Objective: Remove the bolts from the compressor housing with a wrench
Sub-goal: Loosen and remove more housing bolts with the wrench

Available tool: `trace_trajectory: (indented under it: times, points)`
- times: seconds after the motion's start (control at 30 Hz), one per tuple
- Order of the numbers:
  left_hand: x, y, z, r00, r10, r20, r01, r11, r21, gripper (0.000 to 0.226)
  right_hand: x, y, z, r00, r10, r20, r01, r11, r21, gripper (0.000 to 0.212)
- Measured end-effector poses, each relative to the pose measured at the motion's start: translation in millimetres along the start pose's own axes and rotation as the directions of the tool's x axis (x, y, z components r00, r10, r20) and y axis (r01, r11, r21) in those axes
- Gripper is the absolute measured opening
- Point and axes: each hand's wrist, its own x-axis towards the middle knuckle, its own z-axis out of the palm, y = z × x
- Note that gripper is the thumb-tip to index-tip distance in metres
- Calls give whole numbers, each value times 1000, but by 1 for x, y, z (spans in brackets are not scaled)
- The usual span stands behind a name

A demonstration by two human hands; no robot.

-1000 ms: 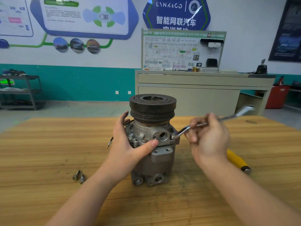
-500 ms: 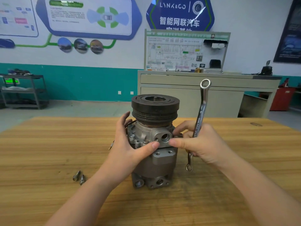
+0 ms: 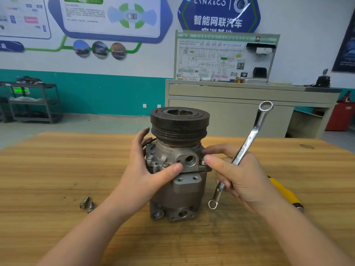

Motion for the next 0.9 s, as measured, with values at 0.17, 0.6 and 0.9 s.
trace_trajectory:
  times: [0.17, 0.6, 0.9]
  points:
    - [-2, 3, -1, 1000, 0, 6, 0, 1000, -3, 108, -2, 2, 5, 1000, -5, -20, 4, 999, -33, 23]
    - [-3, 7, -1, 1000, -1, 22, 1, 1000, 10, 103, -6, -1, 8, 1000, 24, 3, -24, 999, 28, 13]
    - [-3, 8, 0, 1000, 4, 17, -5, 1000, 22, 96, -5, 3, 9, 999, 33, -13, -31, 995, 93, 6]
